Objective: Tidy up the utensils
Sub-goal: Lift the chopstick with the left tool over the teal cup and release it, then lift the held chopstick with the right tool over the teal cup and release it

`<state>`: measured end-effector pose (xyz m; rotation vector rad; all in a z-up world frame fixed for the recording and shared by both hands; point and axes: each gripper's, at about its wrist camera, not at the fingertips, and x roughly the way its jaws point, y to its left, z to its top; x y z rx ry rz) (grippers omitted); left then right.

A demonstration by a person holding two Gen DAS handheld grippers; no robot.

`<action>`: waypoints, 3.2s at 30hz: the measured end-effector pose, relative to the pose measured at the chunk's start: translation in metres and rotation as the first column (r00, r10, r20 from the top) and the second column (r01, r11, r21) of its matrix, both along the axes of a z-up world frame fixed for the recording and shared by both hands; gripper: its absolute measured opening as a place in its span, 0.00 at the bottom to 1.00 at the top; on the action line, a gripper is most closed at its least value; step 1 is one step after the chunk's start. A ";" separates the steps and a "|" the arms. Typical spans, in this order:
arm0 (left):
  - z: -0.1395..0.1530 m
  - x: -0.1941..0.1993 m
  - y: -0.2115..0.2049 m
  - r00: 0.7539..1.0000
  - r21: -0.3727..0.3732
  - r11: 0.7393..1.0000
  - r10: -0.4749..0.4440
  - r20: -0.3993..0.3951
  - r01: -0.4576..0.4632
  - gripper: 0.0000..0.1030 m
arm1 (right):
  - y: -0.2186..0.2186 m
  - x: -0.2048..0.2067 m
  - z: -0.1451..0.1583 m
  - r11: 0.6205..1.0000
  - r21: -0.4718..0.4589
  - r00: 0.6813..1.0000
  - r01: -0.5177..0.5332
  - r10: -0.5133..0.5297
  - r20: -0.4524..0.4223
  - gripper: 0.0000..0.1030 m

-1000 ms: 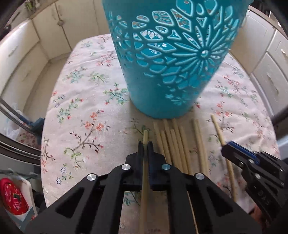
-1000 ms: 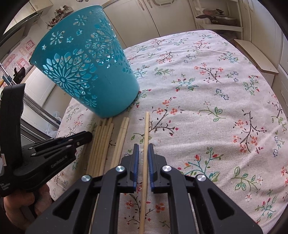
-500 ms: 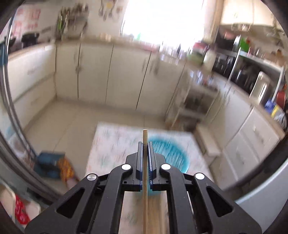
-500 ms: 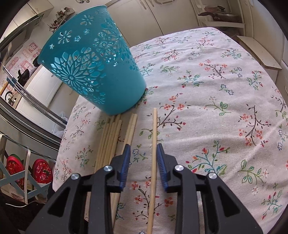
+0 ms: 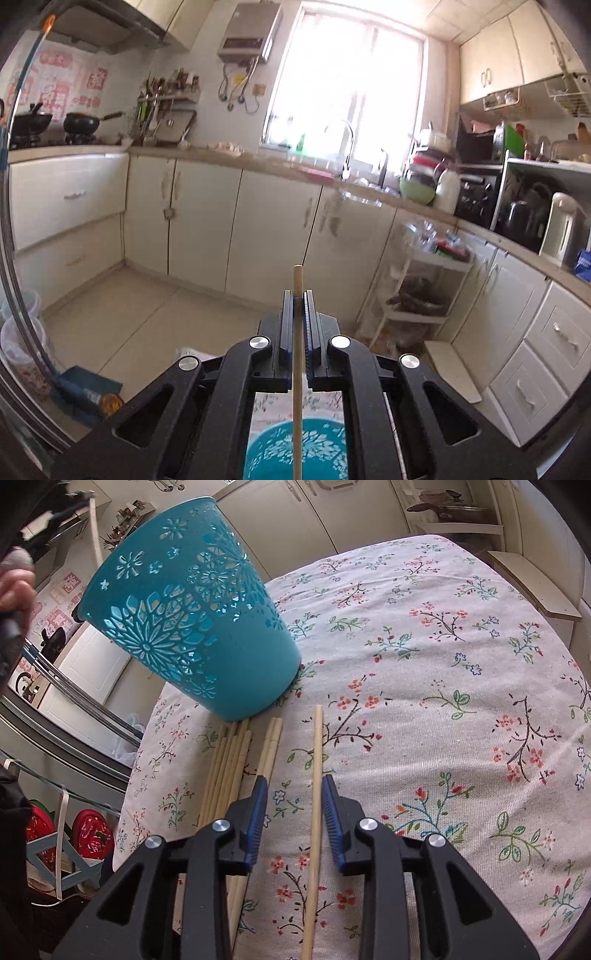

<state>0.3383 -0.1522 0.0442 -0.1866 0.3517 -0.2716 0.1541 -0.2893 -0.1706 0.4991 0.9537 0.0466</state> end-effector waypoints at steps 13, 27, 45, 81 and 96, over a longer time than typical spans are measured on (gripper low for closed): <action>-0.059 -0.023 0.038 0.991 0.134 0.991 0.026 -0.132 -0.008 0.53 | 0.009 0.004 0.003 0.985 -0.173 1.000 0.020 -0.019 0.006 0.21; -0.128 -0.084 0.164 0.925 0.087 0.978 0.209 -0.319 -0.191 0.70 | 0.038 0.008 0.002 0.911 -0.411 1.000 -0.023 0.027 0.003 0.06; -0.214 -0.077 0.129 0.869 0.172 0.984 0.124 -0.479 -0.046 0.73 | 0.015 -0.033 0.064 0.997 -0.041 0.971 0.065 -0.054 0.234 0.05; -0.240 -0.070 0.113 0.852 0.180 0.984 0.087 -0.516 0.009 0.86 | 0.027 0.129 0.188 0.990 -0.036 0.825 0.134 -0.092 0.558 0.05; -0.240 -0.070 0.114 0.852 0.168 0.986 0.077 -0.518 0.014 0.88 | 0.039 0.132 0.161 0.987 -0.117 0.882 0.112 -0.045 0.470 0.06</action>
